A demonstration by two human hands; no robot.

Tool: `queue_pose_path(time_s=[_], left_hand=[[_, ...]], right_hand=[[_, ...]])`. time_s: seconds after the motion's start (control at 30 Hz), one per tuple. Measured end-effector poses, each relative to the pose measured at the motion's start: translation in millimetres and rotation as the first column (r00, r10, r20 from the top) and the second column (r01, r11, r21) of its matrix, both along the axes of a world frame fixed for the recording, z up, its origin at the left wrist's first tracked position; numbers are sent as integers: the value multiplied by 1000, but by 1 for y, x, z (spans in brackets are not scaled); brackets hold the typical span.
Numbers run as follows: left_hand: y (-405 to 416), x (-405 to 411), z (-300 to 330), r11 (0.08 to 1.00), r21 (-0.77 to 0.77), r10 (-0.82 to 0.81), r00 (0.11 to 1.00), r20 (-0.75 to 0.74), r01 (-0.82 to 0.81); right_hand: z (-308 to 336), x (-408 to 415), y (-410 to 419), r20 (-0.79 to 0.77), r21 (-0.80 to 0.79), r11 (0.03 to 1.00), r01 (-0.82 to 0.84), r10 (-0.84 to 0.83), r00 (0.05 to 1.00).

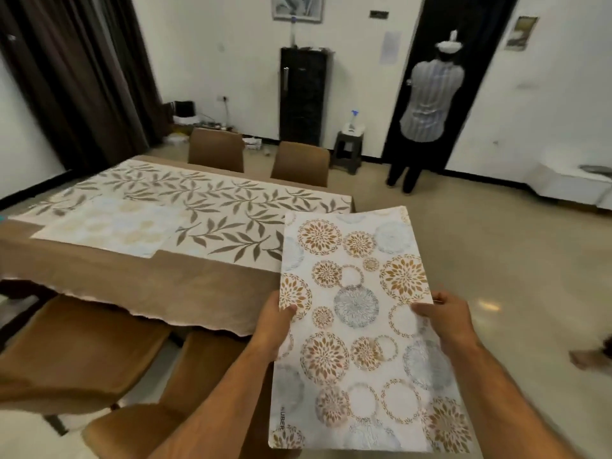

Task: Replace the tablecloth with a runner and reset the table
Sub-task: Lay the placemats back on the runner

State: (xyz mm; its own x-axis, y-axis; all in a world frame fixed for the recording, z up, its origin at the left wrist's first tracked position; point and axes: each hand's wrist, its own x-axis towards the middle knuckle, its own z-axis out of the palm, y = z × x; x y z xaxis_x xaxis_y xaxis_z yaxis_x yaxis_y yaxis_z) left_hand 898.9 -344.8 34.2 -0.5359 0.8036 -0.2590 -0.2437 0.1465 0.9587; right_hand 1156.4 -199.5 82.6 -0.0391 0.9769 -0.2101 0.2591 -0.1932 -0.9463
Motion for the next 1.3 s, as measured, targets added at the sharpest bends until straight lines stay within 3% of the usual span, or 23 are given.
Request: queue_pose_path(time_s=[0.2,0.4,0.73,0.87,1.07,1.3], left_hand=[[32,-11,6,976,-20,216,976,2,-216],[71,-15,10,925,25,381,924,-31,-380],[134,30,-22,765,-24,639,763,-97,-644],[157,19,-29,666,-96,743,669,0,-739],[178,-43,-76,588,-315,795,604,58,-745],[199,-75,-77,549,-401,825,553,119,-733]], right_hand=[[2,-59,85,23,1,971,-240,240,970],[-7,-110,167,-73,9,894,-449,448,891],[-18,-148,267,10,-12,737,-676,676,737],[-31,-189,294,91,-7,660,-751,749,657],[-45,-257,327,298,23,589,-808,767,568],[-69,-339,352,313,-62,495,-867,835,454]])
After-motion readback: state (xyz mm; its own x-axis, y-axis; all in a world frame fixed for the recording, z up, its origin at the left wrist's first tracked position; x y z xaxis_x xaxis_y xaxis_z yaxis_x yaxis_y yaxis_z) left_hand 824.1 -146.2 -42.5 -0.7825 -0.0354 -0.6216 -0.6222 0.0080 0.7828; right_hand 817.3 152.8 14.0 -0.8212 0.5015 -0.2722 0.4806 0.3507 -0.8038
